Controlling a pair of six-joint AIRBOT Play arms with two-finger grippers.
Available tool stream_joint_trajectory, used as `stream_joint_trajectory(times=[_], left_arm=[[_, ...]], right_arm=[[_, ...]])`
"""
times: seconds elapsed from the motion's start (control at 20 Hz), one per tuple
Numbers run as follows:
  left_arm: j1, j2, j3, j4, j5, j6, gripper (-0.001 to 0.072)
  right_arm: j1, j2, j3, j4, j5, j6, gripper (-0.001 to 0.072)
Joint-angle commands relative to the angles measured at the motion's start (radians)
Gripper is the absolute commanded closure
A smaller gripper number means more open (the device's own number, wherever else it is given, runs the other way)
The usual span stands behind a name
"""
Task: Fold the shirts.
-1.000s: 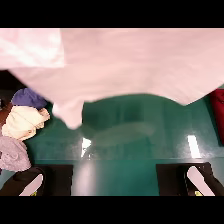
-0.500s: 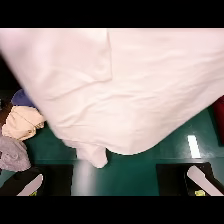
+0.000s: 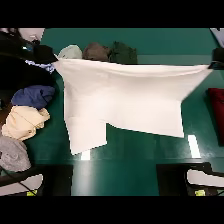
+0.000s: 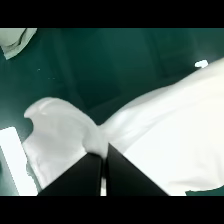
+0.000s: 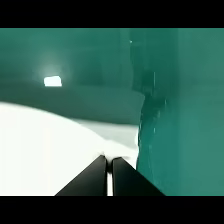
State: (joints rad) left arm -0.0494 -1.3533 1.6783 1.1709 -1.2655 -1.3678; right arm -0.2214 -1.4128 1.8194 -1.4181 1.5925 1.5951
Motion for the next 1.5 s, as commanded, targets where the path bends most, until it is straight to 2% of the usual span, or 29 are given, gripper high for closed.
stream_joint_trajectory(times=[0.0, 0.2, 0.35, 0.45, 0.6, 0.85, 0.95, 1.1, 1.15, 1.2, 1.25, 1.3, 1.45], left_arm=[[0.000, -0.122, -0.007, 0.042, 0.121, 0.034, 0.0684], [0.000, -0.171, -0.006, 0.099, 0.329, 0.034, 0.0685], [0.000, -0.195, -0.006, 0.143, 0.393, 0.034, 0.0685], [0.000, -0.218, -0.006, 0.185, 0.350, 0.036, 0.0685], [0.000, -0.243, -0.010, 0.219, 0.193, 0.042, 0.0685], [0.000, -0.247, -0.059, 0.262, -0.033, 0.041, 0.0685], [0.000, -0.251, -0.103, 0.262, -0.080, 0.040, 0.0684], [0.000, -0.251, -0.168, 0.263, -0.081, 0.025, 0.0677], [0.000, -0.251, -0.173, 0.268, -0.078, 0.009, 0.0458], [0.000, -0.249, -0.172, 0.280, -0.078, -0.013, 0.0221], [0.000, -0.245, -0.172, 0.294, -0.084, -0.040, 0.0210], [0.000, -0.235, -0.172, 0.315, -0.097, -0.049, 0.0210], [0.000, -0.177, -0.179, 0.356, -0.163, -0.069, 0.0210]], right_arm=[[0.051, -0.103, -0.060, -0.022, -0.186, 0.003, 0.0694], [0.051, -0.164, -0.089, -0.021, -0.354, 0.002, 0.0694], [0.051, -0.192, -0.089, -0.023, -0.392, 0.000, 0.0694], [0.051, -0.211, -0.090, -0.022, -0.354, -0.006, 0.0694], [0.072, -0.207, -0.150, -0.026, -0.283, -0.026, 0.0694], [0.099, -0.143, -0.368, -0.024, -0.330, -0.025, 0.0694], [0.100, -0.130, -0.433, -0.014, -0.344, -0.025, 0.0692], [0.100, -0.127, -0.499, -0.009, -0.352, -0.025, 0.0688], [0.099, -0.127, -0.510, 0.014, -0.351, -0.026, 0.0684], [0.099, -0.127, -0.511, 0.034, -0.349, -0.026, 0.0580], [0.099, -0.123, -0.510, 0.059, -0.343, -0.027, 0.0370], [0.099, -0.115, -0.509, 0.073, -0.333, -0.027, 0.0321], [0.097, -0.069, -0.487, 0.076, -0.277, -0.076, 0.0322]])
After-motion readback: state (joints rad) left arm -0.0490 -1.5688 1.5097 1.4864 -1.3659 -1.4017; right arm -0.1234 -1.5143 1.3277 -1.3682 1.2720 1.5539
